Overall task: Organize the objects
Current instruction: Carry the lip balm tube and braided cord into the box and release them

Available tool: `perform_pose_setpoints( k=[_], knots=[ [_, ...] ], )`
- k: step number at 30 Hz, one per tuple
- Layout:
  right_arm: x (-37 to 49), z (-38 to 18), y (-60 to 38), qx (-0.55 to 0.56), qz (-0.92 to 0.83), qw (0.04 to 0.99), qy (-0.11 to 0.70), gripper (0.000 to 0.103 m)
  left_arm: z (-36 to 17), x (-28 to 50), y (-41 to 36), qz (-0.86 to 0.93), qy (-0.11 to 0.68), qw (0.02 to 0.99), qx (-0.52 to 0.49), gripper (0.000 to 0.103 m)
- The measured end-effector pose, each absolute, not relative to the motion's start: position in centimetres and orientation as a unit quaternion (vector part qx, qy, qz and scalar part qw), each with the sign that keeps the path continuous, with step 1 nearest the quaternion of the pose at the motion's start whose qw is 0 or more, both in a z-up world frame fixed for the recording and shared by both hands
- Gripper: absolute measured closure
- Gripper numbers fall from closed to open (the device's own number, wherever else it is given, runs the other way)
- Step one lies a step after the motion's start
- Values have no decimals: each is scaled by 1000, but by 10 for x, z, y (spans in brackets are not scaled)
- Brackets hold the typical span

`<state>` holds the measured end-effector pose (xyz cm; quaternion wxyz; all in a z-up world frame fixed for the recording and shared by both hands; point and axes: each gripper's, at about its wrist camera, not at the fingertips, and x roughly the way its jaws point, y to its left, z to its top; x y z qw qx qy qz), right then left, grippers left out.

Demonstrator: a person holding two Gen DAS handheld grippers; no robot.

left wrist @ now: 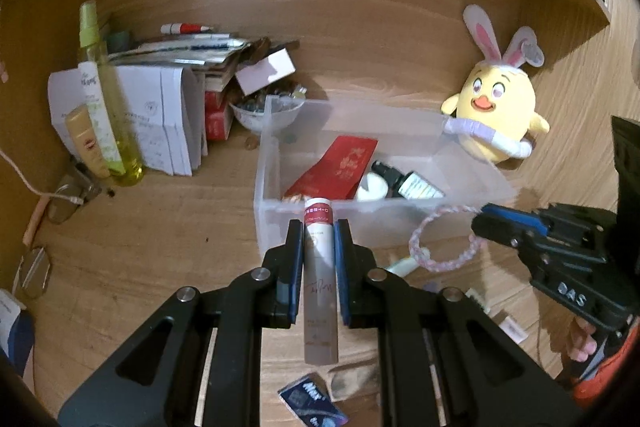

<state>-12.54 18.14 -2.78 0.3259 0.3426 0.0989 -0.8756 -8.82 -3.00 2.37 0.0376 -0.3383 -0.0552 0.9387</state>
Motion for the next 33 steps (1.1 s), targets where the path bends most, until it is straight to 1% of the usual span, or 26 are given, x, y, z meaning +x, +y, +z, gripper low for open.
perform_pose_setpoints(
  k=[7,18,26,33],
  knots=[
    [-122,-9,187,313,-886,332,87,93,41,-105,-24,942,-56,42,-329,88],
    [-156,7,195,297,-901,307,69,93,59,-140,-12,941,-47,58,-331,88],
    [-183,2,194,307,-907,280,65,93,63,-159,-9,942,-43,63,-328,88],
    [-202,-15,195,330,-903,269,57,93,55,-180,-6,936,-46,67,-343,88]
  ],
)
